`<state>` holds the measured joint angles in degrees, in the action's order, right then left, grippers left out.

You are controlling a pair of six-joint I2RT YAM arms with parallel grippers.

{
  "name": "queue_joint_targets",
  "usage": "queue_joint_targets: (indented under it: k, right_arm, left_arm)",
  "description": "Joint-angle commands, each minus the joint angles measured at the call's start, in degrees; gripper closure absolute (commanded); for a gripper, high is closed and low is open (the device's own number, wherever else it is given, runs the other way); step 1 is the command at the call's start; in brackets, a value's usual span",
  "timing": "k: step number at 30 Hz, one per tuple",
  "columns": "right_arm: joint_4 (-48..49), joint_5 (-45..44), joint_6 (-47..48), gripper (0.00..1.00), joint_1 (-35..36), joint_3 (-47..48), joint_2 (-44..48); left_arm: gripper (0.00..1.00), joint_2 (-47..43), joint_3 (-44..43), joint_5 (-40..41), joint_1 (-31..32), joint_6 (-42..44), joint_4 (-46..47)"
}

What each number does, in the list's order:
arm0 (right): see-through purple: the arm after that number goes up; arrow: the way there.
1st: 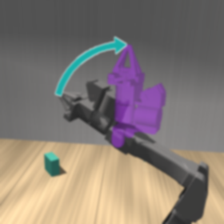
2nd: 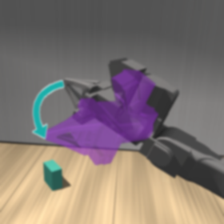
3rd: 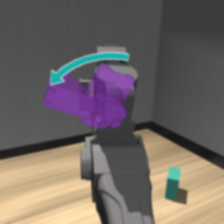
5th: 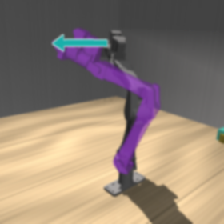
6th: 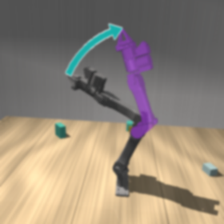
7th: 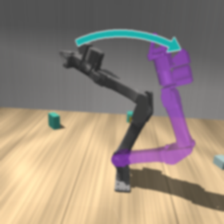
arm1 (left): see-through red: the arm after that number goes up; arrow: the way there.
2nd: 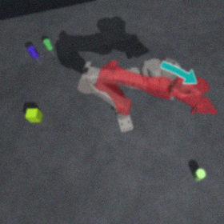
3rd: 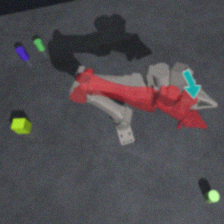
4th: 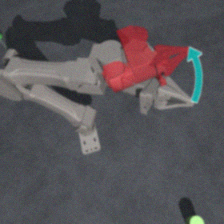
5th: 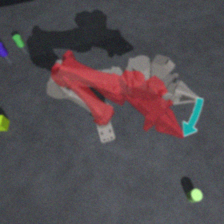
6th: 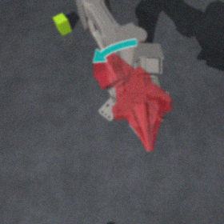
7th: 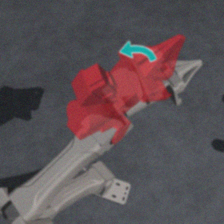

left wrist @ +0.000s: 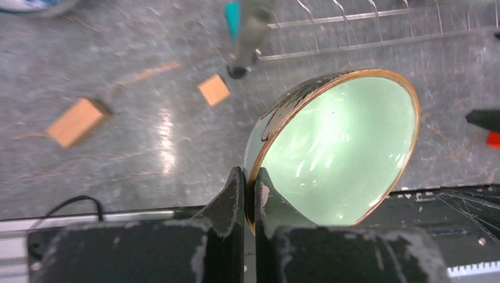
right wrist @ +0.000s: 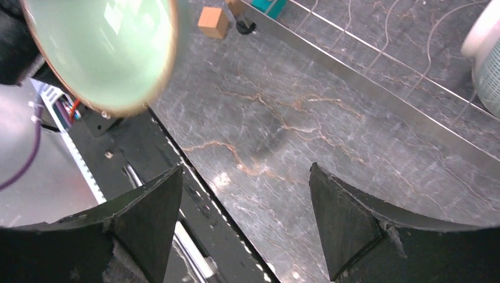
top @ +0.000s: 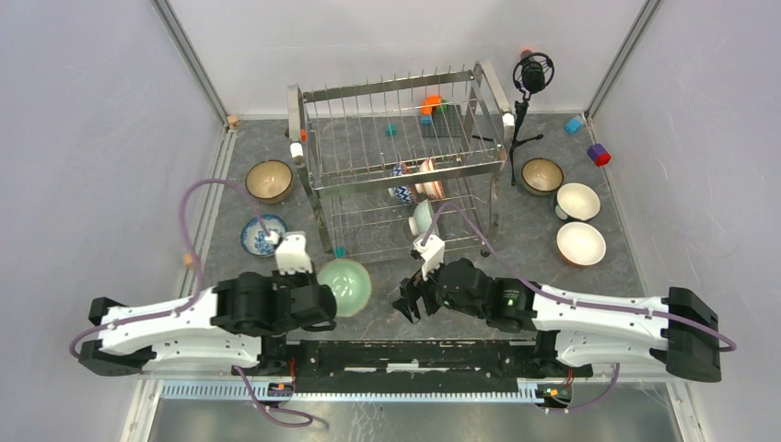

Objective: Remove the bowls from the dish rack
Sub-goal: Place the bowl at the center of the board.

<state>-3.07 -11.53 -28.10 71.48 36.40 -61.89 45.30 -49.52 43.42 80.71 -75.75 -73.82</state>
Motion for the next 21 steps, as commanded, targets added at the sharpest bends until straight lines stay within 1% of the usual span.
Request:
queue_joint_targets:
  k: [1, 2, 5, 8, 11, 12, 15, 19, 21]
  right_arm:
    - [0.26, -0.26, 4.62, 0.18, -0.12, -3.99, 3.10]
    - [0.52, -0.25, 4.50, 0.18, -0.14, -4.70, 3.18]
    - [1.59, 0.24, 3.89, 0.18, -0.12, -6.53, 2.45]
    - [2.65, 0.90, 3.24, 0.19, -0.12, -7.63, 1.63]
    - [2.70, 1.20, 2.88, 0.19, -0.18, -8.40, 1.47]
    - [4.33, 1.28, 2.79, 0.19, -0.14, -8.65, 1.51]
    - [5.21, 1.68, 2.33, 0.19, -0.14, -9.30, 1.59]
    - [6.31, 2.47, 1.89, 0.20, -0.08, -10.27, 1.86]
    - [6.60, 2.50, 1.77, 0.20, -0.05, -10.56, 2.10]
  left_arm:
    - [0.98, -4.71, -5.26, 11.32, 0.04, -7.81, -17.20]
    - [0.98, -5.77, -5.64, 12.87, 0.05, -9.75, -19.97]
    - [0.98, -8.46, -7.11, 16.27, -0.90, -7.19, -20.57]
    - [0.98, -8.54, -9.24, 18.16, -5.83, -3.88, -20.38]
    - [0.98, -5.99, -12.38, 19.91, -7.24, -0.97, -20.50]
    - [0.98, -4.71, -13.28, 20.45, -7.92, 0.19, -20.49]
    - [0.98, -2.36, -16.84, 21.73, -11.09, 3.38, -20.44]
    - [0.98, -1.82, -23.04, 24.39, -13.95, 10.01, -19.67]
    - [0.98, -1.81, -26.17, 25.94, -14.73, 11.92, -20.08]
